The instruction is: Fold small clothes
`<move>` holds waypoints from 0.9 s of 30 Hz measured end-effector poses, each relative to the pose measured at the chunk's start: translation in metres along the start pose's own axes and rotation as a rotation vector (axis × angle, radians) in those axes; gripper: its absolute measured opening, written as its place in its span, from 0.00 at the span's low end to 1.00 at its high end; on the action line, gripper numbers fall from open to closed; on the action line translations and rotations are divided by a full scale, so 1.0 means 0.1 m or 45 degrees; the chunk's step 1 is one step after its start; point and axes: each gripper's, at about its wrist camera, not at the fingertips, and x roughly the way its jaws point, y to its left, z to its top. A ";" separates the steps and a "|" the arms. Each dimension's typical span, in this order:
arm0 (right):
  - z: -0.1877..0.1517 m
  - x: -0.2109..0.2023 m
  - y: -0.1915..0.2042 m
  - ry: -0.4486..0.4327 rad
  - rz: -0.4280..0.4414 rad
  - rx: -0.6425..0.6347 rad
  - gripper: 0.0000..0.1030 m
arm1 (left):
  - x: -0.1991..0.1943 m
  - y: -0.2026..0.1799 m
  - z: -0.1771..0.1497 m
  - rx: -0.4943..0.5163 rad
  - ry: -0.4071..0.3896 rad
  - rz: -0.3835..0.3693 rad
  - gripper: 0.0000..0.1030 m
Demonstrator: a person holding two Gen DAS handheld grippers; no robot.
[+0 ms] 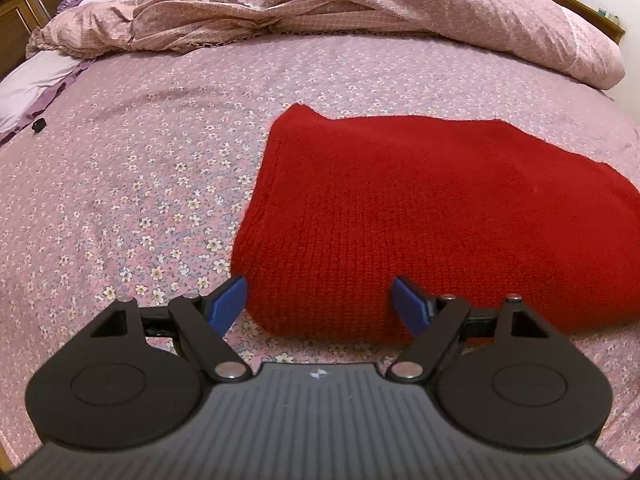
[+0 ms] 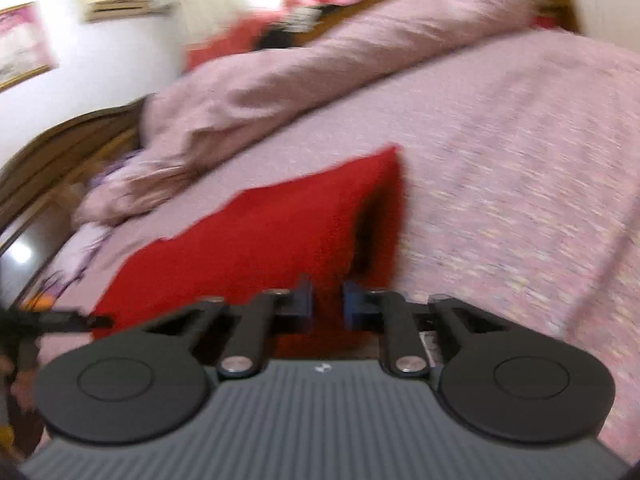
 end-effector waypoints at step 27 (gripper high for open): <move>-0.23 -0.23 0.06 0.035 -0.163 0.395 0.68 | -0.16 0.14 -0.03 0.003 -0.040 0.037 0.85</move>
